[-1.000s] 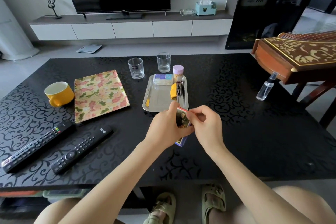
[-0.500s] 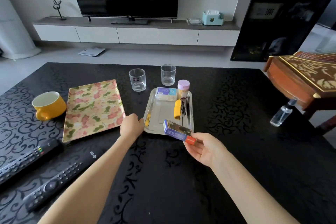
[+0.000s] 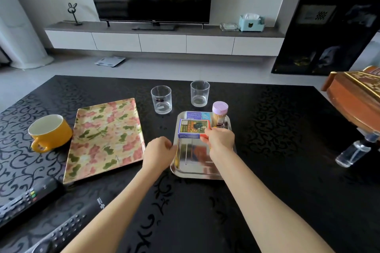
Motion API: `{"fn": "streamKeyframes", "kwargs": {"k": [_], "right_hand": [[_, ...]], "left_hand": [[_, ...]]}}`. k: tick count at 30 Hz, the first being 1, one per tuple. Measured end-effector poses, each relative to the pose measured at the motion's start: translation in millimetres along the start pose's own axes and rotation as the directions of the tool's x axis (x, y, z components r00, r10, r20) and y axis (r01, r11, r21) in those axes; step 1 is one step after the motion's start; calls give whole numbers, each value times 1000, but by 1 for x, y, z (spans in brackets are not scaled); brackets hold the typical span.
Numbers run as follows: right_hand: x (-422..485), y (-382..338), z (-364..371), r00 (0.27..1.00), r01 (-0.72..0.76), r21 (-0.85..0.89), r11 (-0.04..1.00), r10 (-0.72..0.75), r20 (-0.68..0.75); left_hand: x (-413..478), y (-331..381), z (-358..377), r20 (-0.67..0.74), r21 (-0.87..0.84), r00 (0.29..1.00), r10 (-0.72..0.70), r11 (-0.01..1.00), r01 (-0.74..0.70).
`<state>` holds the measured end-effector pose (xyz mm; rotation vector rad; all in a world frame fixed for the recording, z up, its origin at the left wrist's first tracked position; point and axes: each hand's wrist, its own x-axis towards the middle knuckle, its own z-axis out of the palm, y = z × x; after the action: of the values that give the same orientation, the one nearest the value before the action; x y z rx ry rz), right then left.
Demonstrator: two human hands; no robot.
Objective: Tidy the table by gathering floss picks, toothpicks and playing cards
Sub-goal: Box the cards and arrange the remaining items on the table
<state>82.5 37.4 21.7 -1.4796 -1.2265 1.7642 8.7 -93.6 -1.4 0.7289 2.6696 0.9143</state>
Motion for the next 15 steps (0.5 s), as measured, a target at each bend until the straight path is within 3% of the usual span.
{"fn": "streamKeyframes", "kwargs": {"k": [3, 7, 10, 15], "right_hand": [[10, -8, 9, 1000, 9, 116, 993, -7, -14], [18, -17, 22, 993, 101, 187, 977, -87, -82], [27, -12, 27, 981, 176, 111, 978, -165, -107], [51, 7, 30, 915, 365, -210, 907, -391, -100]], "left_hand": [[16, 23, -8, -59, -198, 996, 65, 977, -76], [53, 46, 1, 3, -430, 1000, -2, 903, 3], [67, 50, 12, -18, -461, 996, -89, 884, 71], [73, 50, 23, -99, -468, 991, -86, 883, 29]]}}
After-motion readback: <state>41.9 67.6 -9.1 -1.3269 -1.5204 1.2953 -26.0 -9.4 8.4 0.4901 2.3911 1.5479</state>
